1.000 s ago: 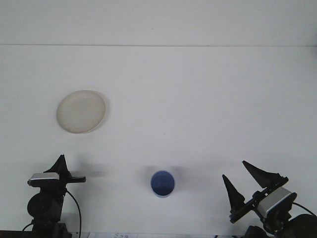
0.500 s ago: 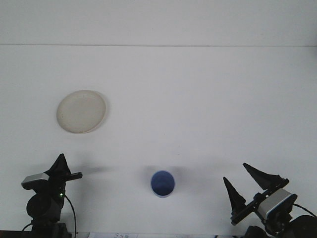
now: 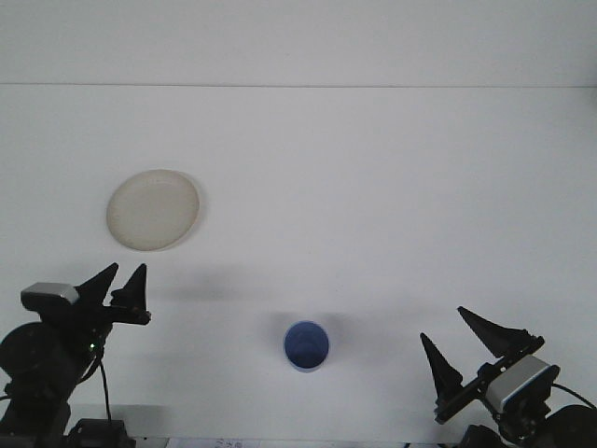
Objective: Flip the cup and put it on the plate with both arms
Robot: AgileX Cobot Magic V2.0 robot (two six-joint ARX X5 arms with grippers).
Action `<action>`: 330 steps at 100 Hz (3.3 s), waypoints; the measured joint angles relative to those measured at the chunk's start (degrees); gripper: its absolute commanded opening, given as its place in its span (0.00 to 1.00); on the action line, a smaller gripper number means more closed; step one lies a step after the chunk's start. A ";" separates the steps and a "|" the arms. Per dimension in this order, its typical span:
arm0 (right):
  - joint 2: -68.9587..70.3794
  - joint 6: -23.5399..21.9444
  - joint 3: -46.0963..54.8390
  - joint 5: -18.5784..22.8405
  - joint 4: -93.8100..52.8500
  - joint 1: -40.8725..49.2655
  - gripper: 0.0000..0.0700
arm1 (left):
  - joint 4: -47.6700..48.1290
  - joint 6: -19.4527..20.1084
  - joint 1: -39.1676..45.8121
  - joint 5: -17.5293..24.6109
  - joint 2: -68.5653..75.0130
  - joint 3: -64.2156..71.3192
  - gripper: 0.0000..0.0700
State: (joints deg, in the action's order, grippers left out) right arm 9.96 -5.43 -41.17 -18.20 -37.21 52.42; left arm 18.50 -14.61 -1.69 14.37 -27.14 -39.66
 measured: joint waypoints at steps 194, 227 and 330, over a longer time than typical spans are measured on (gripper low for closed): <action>0.00 0.02 0.00 -0.07 -3.98 0.00 0.70 | 20.90 12.22 -49.22 -3.23 -65.18 -29.83 0.01; 0.00 0.00 0.00 -0.04 -3.93 0.00 0.70 | 30.88 16.46 -41.77 -15.93 -53.96 -39.10 0.01; 0.00 -1.16 0.00 -0.07 -3.72 0.00 0.70 | 26.86 19.67 3.91 -20.61 -78.82 -54.23 0.01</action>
State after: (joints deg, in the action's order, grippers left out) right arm 9.96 -6.59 -41.17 -18.26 -40.93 52.42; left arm 45.36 5.06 2.22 -6.24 -105.95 -93.89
